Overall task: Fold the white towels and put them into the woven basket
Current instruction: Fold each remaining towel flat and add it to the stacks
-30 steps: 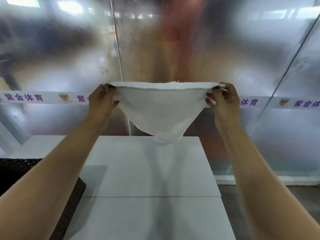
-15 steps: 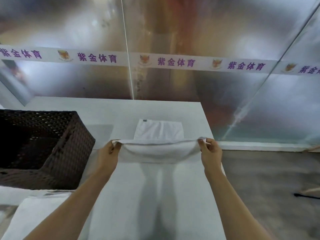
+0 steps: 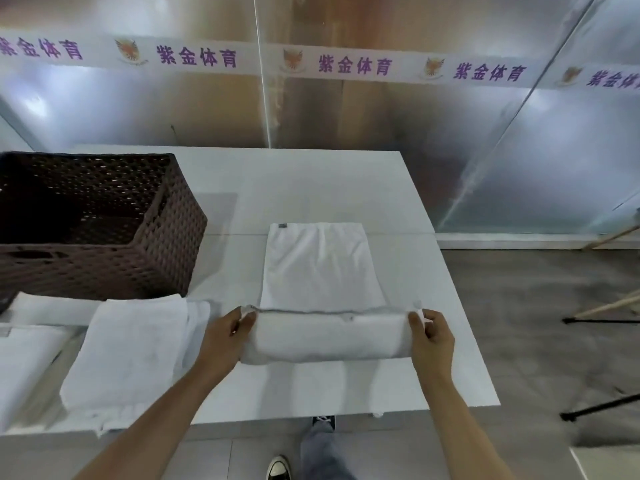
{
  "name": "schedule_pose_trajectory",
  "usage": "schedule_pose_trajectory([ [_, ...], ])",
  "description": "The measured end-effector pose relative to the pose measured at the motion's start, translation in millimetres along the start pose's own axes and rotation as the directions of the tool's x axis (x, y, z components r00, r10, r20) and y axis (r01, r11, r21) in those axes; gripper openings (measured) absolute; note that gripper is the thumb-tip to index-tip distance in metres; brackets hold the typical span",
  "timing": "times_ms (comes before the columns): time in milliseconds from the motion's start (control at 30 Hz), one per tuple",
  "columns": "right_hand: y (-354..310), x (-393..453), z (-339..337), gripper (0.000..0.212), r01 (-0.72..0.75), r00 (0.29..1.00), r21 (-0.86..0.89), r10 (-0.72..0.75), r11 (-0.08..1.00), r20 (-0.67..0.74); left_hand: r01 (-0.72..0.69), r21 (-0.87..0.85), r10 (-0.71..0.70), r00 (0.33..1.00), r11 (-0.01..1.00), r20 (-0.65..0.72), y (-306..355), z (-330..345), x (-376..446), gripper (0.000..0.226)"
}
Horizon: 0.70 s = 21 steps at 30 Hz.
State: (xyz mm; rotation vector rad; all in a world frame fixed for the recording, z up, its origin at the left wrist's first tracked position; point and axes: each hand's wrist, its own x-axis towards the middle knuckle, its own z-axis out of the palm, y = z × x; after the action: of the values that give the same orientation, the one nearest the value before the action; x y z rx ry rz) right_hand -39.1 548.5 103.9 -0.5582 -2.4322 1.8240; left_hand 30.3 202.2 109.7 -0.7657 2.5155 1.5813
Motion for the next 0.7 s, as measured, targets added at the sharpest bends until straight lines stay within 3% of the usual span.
schedule_pose_trajectory([
  [133,30,-31,-7,0.008,-0.071,0.997,-0.017,0.071,0.997,-0.025,0.045,0.006,-0.046,0.997,0.999,0.063,-26,2,-30,0.022],
  [233,43,-41,-10,0.009,-0.109,0.993,-0.026,0.108,0.994,-0.040,0.124,0.001,-0.123,0.987,0.992,0.102,-46,6,-41,0.037],
  [333,42,-36,-9,0.011,-0.124,0.992,-0.025,0.124,0.992,-0.017,0.200,-0.056,-0.193,0.974,0.978,0.116,-48,9,-43,0.035],
  [700,-14,82,40,0.012,-0.150,0.986,0.025,0.148,0.988,0.081,0.189,-0.032,-0.191,0.978,0.981,-0.088,12,19,59,0.038],
])
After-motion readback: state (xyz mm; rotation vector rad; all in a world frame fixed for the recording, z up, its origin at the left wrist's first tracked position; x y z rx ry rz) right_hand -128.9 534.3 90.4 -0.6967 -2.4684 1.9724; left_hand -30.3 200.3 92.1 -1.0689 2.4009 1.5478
